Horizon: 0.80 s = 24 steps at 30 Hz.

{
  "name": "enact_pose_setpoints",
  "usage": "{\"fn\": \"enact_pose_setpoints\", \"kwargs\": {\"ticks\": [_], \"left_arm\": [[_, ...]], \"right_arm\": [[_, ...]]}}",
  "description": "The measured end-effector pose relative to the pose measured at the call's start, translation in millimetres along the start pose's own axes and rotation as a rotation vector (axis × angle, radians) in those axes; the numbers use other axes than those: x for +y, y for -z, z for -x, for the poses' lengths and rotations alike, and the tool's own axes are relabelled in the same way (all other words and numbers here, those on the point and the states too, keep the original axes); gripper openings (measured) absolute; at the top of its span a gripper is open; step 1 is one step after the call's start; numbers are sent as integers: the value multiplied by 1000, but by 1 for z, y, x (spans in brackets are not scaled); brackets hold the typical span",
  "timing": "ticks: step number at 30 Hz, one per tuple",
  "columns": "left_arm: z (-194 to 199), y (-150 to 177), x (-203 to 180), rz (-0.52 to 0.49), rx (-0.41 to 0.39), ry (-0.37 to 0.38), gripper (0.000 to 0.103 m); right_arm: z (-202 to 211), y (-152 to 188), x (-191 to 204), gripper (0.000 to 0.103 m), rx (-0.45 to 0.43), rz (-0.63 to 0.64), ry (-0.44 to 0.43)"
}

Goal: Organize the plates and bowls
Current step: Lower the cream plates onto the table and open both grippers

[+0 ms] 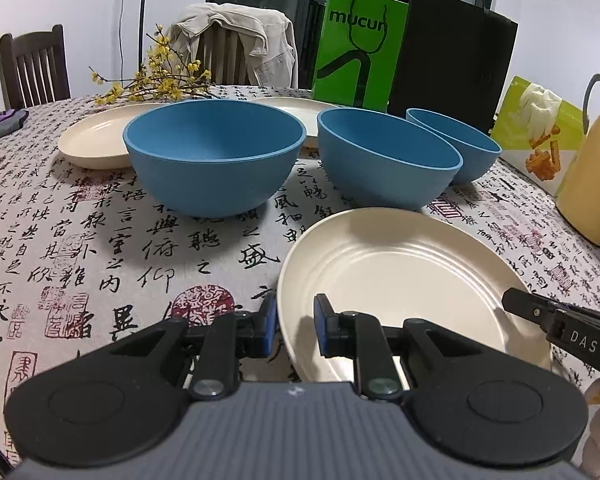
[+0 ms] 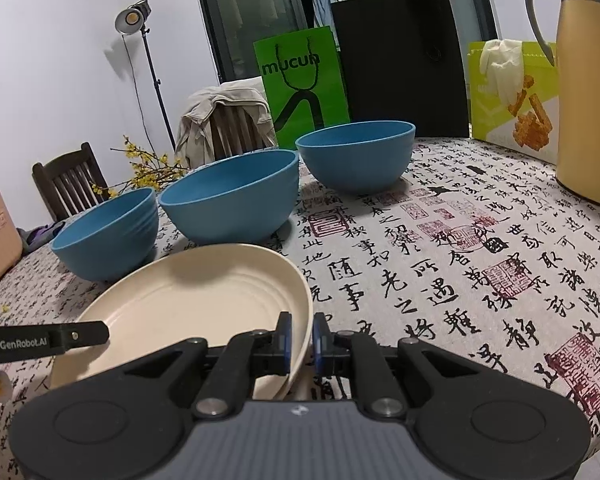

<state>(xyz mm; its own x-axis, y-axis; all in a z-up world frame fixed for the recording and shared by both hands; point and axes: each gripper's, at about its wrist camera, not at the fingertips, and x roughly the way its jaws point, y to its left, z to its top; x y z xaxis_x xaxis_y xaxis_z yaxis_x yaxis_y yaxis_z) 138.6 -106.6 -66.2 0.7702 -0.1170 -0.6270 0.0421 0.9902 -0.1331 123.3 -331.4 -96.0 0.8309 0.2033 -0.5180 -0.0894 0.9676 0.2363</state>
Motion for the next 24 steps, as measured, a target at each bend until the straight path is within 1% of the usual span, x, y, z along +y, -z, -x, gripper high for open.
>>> {"fn": "enact_pose_setpoints", "kwargs": {"ticks": [1,4,5,6,7,8,9,10,11,12,13,15,16,17,19,22,24], "left_arm": [[1,0,0,1,-3,3,20],[6,-2,2,5,-17,10,21],[7,-3,2,7,-21,12,24],[9,-4,3,9,-28,14,30],[12,-4,4,12,-34,15,34],[13,-5,5,15,-38,13,45],[16,-5,6,17,-49,10,53],[19,-5,7,16,-61,8,57],[22,-5,7,17,-70,7,67],[26,-5,8,20,-85,10,79],[30,-5,9,21,-98,13,84],[39,-5,11,25,-122,19,98],[43,-5,12,28,-130,22,101],[47,-6,13,31,-141,28,103],[57,-5,14,24,-165,43,103],[68,-4,15,10,-195,34,103],[74,-4,18,14,-200,37,103]], "right_arm": [[1,0,-1,13,-4,-4,-3],[6,-2,-1,15,-25,-12,-7],[8,-3,-1,15,-28,-11,-13],[10,-4,-2,22,-33,-13,-16],[11,-5,-2,32,-40,-14,-20],[13,-6,-2,38,-45,-15,-21],[15,-6,-1,46,-51,-15,-22],[17,-7,-1,52,-57,-12,-28],[19,-7,0,55,-61,-9,-34],[22,-8,1,63,-67,-7,-41],[24,-8,2,76,-73,-7,-50],[29,-8,4,90,-88,-5,-67],[32,-9,6,91,-95,-2,-73],[35,-9,8,92,-99,2,-77],[38,-11,11,103,-101,6,-81],[44,-12,16,103,-114,16,-85],[48,-12,20,103,-115,20,-83]]}}
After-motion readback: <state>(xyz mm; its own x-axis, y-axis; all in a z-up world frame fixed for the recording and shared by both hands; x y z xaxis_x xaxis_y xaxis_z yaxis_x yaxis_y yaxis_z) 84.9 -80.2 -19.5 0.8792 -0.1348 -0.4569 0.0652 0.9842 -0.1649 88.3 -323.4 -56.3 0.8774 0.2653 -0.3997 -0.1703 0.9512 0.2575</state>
